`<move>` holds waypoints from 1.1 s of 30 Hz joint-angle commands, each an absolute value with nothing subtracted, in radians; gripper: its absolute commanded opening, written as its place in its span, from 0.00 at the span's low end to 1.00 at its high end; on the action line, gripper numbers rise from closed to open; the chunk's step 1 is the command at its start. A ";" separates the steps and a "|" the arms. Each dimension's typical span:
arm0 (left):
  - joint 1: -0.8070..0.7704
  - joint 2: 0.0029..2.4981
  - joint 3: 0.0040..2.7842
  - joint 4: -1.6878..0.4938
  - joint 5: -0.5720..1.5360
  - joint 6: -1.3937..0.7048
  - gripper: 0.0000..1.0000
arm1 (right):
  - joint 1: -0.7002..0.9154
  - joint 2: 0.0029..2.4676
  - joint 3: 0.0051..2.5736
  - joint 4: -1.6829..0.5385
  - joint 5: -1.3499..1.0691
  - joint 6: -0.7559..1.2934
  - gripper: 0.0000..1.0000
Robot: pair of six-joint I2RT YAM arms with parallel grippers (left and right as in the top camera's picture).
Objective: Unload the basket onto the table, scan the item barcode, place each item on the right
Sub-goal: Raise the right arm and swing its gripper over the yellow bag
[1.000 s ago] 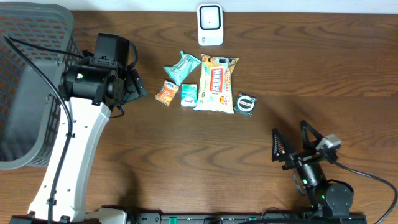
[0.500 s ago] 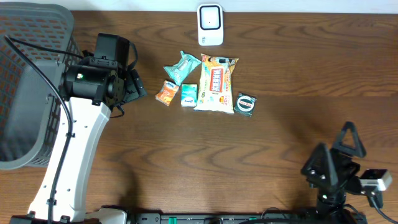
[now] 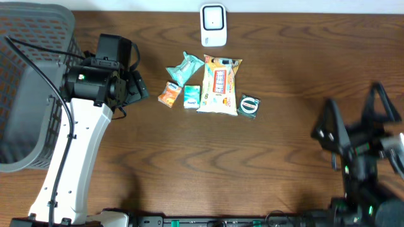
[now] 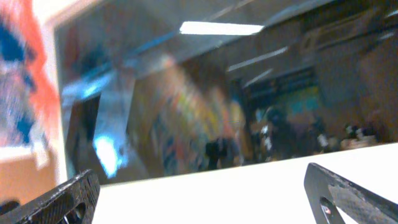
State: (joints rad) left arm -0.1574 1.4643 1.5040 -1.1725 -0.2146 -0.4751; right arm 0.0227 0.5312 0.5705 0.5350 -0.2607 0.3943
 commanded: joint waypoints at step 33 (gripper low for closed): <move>-0.154 1.470 1.503 -1.177 -0.229 -0.484 0.98 | 0.253 1.404 1.196 -0.516 -0.475 0.228 0.68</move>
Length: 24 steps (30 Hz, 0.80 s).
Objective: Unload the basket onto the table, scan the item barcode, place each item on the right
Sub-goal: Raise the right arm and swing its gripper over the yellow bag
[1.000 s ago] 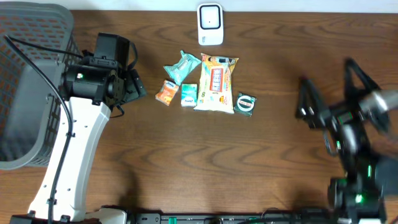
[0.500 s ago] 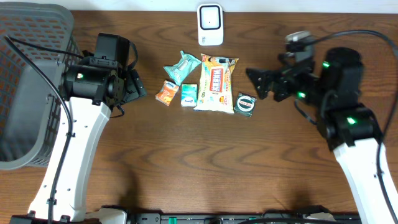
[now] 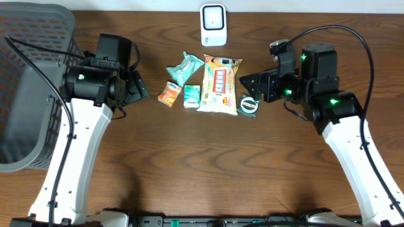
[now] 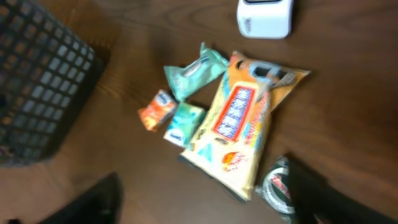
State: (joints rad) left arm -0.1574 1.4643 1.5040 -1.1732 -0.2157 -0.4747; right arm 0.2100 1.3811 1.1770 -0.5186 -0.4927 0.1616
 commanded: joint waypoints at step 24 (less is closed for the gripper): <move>-0.154 1.470 1.503 -1.177 -0.229 -0.484 0.98 | 0.289 2.118 1.869 -0.999 -0.401 0.186 0.99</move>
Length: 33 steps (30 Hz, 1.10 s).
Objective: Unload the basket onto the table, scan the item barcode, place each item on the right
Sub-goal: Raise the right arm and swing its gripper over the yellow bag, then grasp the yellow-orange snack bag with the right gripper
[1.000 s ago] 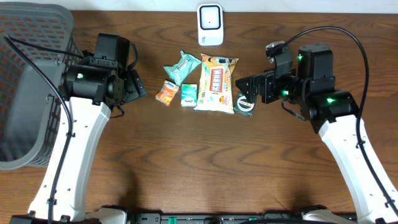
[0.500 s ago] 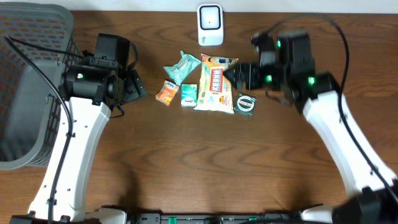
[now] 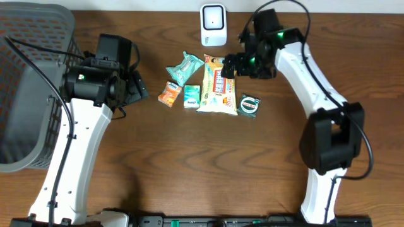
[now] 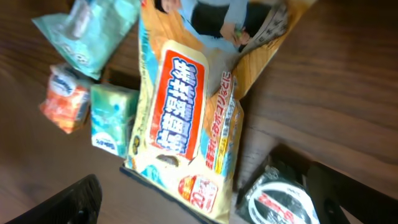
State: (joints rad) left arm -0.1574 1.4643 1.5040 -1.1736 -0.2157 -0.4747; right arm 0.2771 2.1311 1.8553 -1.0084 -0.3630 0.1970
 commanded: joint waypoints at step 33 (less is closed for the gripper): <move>-0.154 1.470 1.503 -1.177 -0.229 -0.484 0.98 | 0.262 2.128 1.853 -0.840 -0.165 0.144 0.82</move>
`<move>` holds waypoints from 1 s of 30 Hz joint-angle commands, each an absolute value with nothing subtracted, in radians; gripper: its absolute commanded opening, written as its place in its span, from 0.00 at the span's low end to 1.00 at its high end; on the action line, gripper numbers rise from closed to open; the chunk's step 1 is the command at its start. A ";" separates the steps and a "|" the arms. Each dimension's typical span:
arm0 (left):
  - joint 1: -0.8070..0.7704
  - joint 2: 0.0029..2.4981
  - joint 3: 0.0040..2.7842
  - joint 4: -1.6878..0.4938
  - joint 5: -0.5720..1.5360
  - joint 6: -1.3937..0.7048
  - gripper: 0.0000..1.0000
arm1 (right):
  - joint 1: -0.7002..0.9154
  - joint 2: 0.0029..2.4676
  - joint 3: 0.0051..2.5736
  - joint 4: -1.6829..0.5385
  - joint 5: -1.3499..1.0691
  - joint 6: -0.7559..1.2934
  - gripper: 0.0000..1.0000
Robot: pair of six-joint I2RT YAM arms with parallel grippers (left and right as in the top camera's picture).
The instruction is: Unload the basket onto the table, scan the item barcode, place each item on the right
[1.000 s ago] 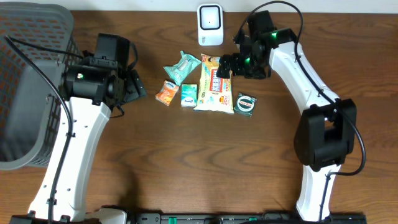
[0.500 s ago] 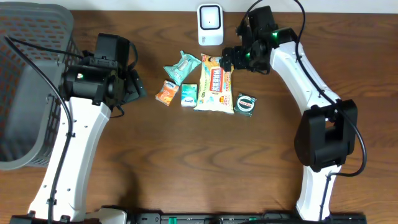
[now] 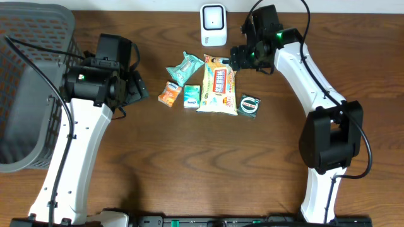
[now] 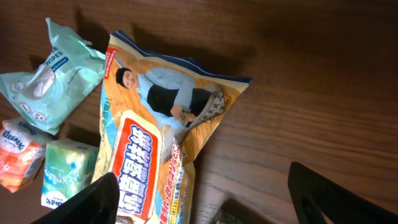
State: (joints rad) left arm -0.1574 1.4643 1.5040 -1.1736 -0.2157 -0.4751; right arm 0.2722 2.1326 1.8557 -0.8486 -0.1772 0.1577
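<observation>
A white barcode scanner [image 3: 213,25] stands at the table's far edge. In front of it lie a large orange wipes pack [image 3: 218,85] [image 4: 161,143], a teal wipes pack [image 3: 185,67] [image 4: 56,74], an orange tissue pack [image 3: 169,94] [image 4: 15,163], a green tissue pack [image 3: 192,96] [image 4: 68,177] and a round dark tin [image 3: 250,105]. My right gripper [image 3: 242,58] [image 4: 199,205] hangs open over the large pack's far right corner, holding nothing. My left gripper [image 3: 137,87] sits left of the items, pointing at them.
A grey mesh basket [image 3: 31,82] takes up the table's left end. Bare brown wood lies in front of the items and to their right.
My right gripper has shifted a little toward the far end of the large pack. Its view now shows the pack's top edge rather than its lower half and the tin. It is still open.
At first my right arm was at the table's near right, its camera facing the room. Then it was beside the items on their right, open. After that it was over the large pack, and now over that pack's far end. The left arm stayed put.
</observation>
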 commanded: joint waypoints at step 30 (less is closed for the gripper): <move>-0.154 1.470 1.503 -1.177 -0.229 -0.484 0.98 | 0.299 2.398 1.834 -0.812 -0.649 0.141 0.04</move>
